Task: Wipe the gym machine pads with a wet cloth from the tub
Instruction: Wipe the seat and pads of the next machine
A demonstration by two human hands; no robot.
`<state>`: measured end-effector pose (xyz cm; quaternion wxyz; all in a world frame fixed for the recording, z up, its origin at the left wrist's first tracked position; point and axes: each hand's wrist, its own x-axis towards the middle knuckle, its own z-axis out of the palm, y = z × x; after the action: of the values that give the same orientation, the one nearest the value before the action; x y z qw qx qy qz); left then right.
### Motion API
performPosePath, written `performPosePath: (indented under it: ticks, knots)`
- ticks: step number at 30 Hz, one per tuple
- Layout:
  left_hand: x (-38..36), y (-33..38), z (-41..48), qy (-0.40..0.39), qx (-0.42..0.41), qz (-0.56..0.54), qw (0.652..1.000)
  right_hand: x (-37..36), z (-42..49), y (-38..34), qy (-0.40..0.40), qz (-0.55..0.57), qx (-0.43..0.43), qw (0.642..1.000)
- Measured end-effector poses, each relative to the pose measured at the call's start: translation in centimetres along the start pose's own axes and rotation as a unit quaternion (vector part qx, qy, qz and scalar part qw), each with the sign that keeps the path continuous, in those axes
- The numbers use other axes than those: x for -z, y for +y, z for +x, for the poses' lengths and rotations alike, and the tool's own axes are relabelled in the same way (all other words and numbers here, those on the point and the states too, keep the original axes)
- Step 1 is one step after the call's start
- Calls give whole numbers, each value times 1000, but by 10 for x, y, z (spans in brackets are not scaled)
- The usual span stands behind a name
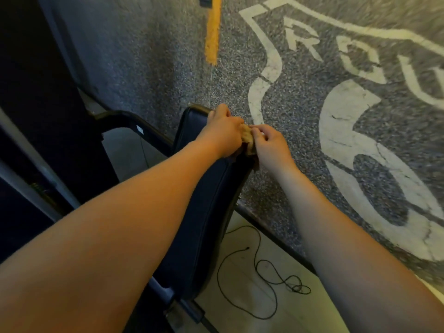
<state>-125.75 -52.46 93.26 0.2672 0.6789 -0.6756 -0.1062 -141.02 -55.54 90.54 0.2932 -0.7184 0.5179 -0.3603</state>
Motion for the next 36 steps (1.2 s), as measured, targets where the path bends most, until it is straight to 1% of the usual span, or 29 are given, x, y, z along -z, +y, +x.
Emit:
performPosePath:
  ticks: [1,3,4,6,8,10,12,13,15,17,18,20,21,22,25,26,27,29,31,32,34,36]
  knots:
    - [3,6,6,-14,23,24,999,-1,5,-3,-1,-7,-18,1000]
    - [4,8,6,-15,9,58,998,-3,2,-6,18,-16,-25,999]
    - [0,4,-1,1,-26,49,998,-4,-4,-4,37,-21,-10,999]
    - [-14,-11,-25,48,-112,-4,993,-11,-28,5,87,-30,36,995]
    - [-29,-26,-48,65,-177,-15,982,-27,-55,13,134,-22,78,988]
    - [-39,-35,-53,62,-204,22,977,-39,-66,20,153,-35,98,983]
    - [-37,-38,-44,65,-216,44,973,-36,-62,21,142,-36,105,984]
    - [-34,-38,-41,66,-222,39,972,-33,-60,22,130,-33,106,985]
    - [-31,-40,-39,71,-207,-22,975,-29,-57,21,115,-30,112,987]
    - [-35,-40,-48,88,-174,-97,976,-33,-59,26,136,-30,113,984]
    - [-39,-41,-55,98,-168,-108,975,-37,-61,28,152,-39,115,981]
    - [-50,-49,-71,94,-178,-94,975,-49,-68,35,169,-53,114,978]
    - [-57,-56,-80,80,-188,-82,975,-55,-74,42,161,-53,108,980]
    - [-63,-63,-87,61,-198,-65,976,-61,-82,50,141,-53,103,983]
    - [-67,-77,-100,5,-217,-14,976,-73,-111,72,46,-64,78,994]
    - [-65,-77,-98,-6,-222,-3,975,-70,-113,73,33,-74,82,993]
    - [-60,-75,-94,-6,-228,3,974,-65,-109,70,40,-84,101,991]
    - [-49,-63,-80,38,-241,1,970,-51,-95,55,86,-86,142,982]
    - [-38,-49,-67,96,-231,-23,968,-38,-78,40,128,-77,154,977]
    - [-35,-43,-62,109,-221,-28,969,-36,-72,35,133,-75,149,977]
    - [-40,-40,-61,89,-206,-28,974,-41,-71,36,134,-68,124,981]
    - [-54,-49,-74,69,-212,-15,975,-55,-80,45,137,-60,115,982]
